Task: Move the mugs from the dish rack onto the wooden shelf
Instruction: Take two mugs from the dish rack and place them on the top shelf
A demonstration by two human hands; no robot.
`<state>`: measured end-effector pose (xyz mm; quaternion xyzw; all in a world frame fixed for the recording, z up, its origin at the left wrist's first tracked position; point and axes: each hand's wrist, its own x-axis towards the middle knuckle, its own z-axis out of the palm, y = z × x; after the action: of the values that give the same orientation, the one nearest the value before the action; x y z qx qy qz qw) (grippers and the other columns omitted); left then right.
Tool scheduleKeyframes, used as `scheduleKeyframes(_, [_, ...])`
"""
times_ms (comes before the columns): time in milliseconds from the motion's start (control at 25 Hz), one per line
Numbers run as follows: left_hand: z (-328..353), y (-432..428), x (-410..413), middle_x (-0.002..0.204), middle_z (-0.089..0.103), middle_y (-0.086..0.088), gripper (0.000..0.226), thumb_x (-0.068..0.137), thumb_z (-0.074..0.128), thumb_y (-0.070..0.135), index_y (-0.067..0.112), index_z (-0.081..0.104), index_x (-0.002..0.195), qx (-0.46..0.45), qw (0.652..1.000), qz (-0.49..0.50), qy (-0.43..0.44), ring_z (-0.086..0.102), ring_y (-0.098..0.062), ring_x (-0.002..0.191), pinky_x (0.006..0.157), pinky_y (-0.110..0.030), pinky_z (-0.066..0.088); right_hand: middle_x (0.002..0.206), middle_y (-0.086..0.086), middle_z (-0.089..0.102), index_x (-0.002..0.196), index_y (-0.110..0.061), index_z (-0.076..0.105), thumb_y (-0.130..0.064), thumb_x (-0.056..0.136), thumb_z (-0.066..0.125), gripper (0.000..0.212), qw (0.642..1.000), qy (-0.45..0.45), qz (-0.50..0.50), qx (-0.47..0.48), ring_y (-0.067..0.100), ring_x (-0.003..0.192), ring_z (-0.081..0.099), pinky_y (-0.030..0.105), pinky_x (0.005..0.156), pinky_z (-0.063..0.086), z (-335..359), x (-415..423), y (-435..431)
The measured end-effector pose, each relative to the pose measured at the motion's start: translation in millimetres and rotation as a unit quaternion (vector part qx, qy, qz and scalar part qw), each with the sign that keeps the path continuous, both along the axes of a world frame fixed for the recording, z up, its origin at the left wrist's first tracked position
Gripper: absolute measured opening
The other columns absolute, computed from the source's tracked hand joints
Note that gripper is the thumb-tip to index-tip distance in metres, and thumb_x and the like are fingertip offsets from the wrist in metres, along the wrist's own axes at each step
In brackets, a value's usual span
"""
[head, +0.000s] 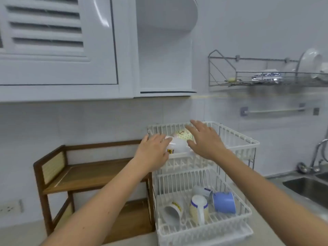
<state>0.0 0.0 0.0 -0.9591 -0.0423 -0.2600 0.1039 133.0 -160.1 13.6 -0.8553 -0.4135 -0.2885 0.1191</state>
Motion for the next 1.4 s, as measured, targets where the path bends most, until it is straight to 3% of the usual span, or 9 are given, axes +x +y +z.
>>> scheduleKeyframes(200, [27, 7, 54, 0.152, 0.036, 0.001, 0.055, 0.094, 0.046, 0.038, 0.027, 0.029, 0.145, -0.002, 0.995, 0.026, 0.093, 0.033, -0.021, 0.138, 0.113, -0.045, 0.026, 0.161, 0.001, 0.011, 0.151, -0.028, 0.013, -0.042, 0.093, 0.048, 0.070, 0.981, 0.014, 0.012, -0.192, 0.023, 0.146, 0.015, 0.050, 0.114, 0.025, 18, 86, 20])
scheduleKeyframes(360, [29, 8, 80, 0.150, 0.038, 0.003, 0.078, 0.082, 0.066, 0.038, 0.032, 0.023, 0.146, -0.018, 0.972, 0.069, 0.223, 0.041, -0.025, 0.132, 0.101, -0.046, 0.041, 0.157, 0.002, 0.025, 0.149, -0.026, 0.020, -0.046, 0.081, 0.064, 0.084, 0.958, 0.063, 0.113, -0.257, 0.026, 0.142, 0.026, 0.045, 0.113, 0.027, 15, 126, 53])
scheduleKeyframes(480, [32, 10, 94, 0.151, 0.035, 0.001, 0.099, 0.072, 0.077, 0.037, 0.030, 0.013, 0.149, 0.051, 0.952, 0.109, 0.282, 0.039, -0.027, 0.133, 0.106, -0.050, 0.036, 0.154, 0.002, 0.033, 0.148, -0.026, 0.024, -0.046, 0.073, 0.074, 0.092, 0.939, 0.061, 0.158, -0.300, 0.026, 0.138, 0.032, 0.046, 0.114, 0.028, 17, 142, 75])
scheduleKeyframes(680, [22, 10, 104, 0.139, 0.044, -0.006, 0.093, 0.067, 0.076, 0.050, 0.024, 0.026, 0.142, 0.099, 0.961, 0.092, 0.240, 0.048, -0.029, 0.121, 0.104, -0.045, 0.037, 0.143, 0.005, 0.042, 0.145, -0.033, 0.021, -0.041, 0.062, 0.083, 0.104, 0.928, 0.023, 0.159, -0.336, 0.031, 0.128, 0.041, 0.050, 0.105, 0.039, 6, 152, 98])
scheduleKeyframes(920, [26, 5, 96, 0.128, 0.046, -0.005, 0.092, 0.059, 0.082, 0.042, 0.028, 0.036, 0.137, 0.125, 0.979, 0.054, 0.151, 0.049, -0.026, 0.112, 0.103, -0.044, 0.038, 0.126, 0.007, 0.052, 0.133, -0.024, 0.032, -0.035, 0.060, 0.083, 0.090, 0.938, -0.063, 0.143, -0.308, 0.033, 0.114, 0.046, 0.045, 0.092, 0.048, 10, 150, 90])
scheduleKeyframes(1040, [42, 7, 75, 0.127, 0.044, -0.004, 0.093, 0.056, 0.084, 0.033, 0.026, 0.037, 0.137, 0.020, 0.997, 0.022, 0.069, 0.045, -0.024, 0.112, 0.102, -0.037, 0.034, 0.120, 0.006, 0.055, 0.129, -0.029, 0.027, -0.048, 0.055, 0.077, 0.091, 0.960, -0.081, 0.145, -0.225, 0.032, 0.105, 0.050, 0.041, 0.076, 0.051, 30, 145, 68])
scheduleKeyframes(1160, [62, 12, 43, 0.121, 0.044, -0.005, 0.093, 0.054, 0.086, 0.030, 0.018, 0.041, 0.134, -0.091, 0.995, -0.016, -0.032, 0.046, -0.020, 0.111, 0.099, -0.036, 0.043, 0.117, 0.001, 0.056, 0.124, -0.038, 0.024, -0.056, 0.049, 0.070, 0.090, 0.961, -0.154, 0.149, -0.175, 0.029, 0.099, 0.051, 0.032, 0.057, 0.039, 54, 134, 44])
scheduleKeyframes(1280, [78, 17, 4, 0.120, 0.047, 0.000, 0.091, 0.052, 0.083, 0.043, 0.027, 0.042, 0.131, -0.086, 0.994, -0.011, -0.064, 0.047, -0.014, 0.109, 0.093, -0.029, 0.044, 0.124, -0.002, 0.053, 0.129, -0.041, 0.024, -0.055, 0.049, 0.070, 0.093, 0.948, -0.215, 0.159, -0.171, 0.028, 0.105, 0.047, 0.032, 0.060, 0.041, 66, 117, 31])
scheduleKeyframes(1400, [87, 22, -41, 0.115, 0.049, 0.009, 0.088, 0.049, 0.079, 0.056, 0.038, 0.040, 0.126, -0.091, 0.995, 0.025, -0.041, 0.047, -0.003, 0.101, 0.084, -0.013, 0.039, 0.130, 0.000, 0.050, 0.134, -0.039, 0.026, -0.052, 0.052, 0.072, 0.095, 0.945, -0.211, 0.189, -0.161, 0.029, 0.111, 0.041, 0.040, 0.068, 0.051, 75, 84, 32])
